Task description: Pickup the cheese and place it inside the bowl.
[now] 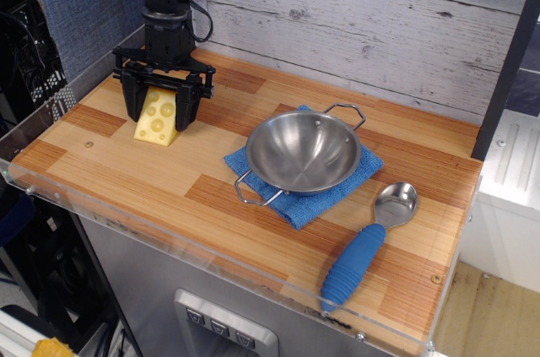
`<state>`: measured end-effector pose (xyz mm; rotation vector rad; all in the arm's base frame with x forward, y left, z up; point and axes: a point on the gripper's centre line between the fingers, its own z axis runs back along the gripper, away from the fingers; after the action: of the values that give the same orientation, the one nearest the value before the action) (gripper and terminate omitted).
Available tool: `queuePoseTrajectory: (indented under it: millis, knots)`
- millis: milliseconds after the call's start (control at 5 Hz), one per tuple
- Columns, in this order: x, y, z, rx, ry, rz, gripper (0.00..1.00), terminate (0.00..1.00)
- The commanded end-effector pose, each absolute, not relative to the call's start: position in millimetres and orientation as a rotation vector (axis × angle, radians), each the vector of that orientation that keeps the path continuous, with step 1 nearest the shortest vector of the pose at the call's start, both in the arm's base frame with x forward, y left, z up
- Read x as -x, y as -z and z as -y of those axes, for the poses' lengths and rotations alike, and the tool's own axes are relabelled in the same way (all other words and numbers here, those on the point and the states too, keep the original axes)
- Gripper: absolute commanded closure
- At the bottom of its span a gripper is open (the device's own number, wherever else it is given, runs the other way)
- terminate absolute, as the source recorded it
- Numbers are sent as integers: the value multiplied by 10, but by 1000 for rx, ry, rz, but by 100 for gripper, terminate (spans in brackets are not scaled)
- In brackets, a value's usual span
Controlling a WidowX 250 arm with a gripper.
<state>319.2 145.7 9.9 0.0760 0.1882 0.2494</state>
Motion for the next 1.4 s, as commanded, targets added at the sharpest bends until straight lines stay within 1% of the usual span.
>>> queuePoseTrajectory:
  millis: [0,200,400,600,800,1000,1200]
  knots:
    - [-3048,-1138,-1431,-57,-262,231,100,0]
    - [-2999,-1488,-1089,20,-169,377,100,0]
    - [-2998,-1431,-628,97,-28,318,100,0]
    - [-2956,-1223,-141,96,117,249,100,0]
    - [-2973,-941,319,66,142,157,100,0]
    - [-2969,-719,485,-10,153,120,100,0]
    - [-3013,-560,401,-65,102,108,100,0]
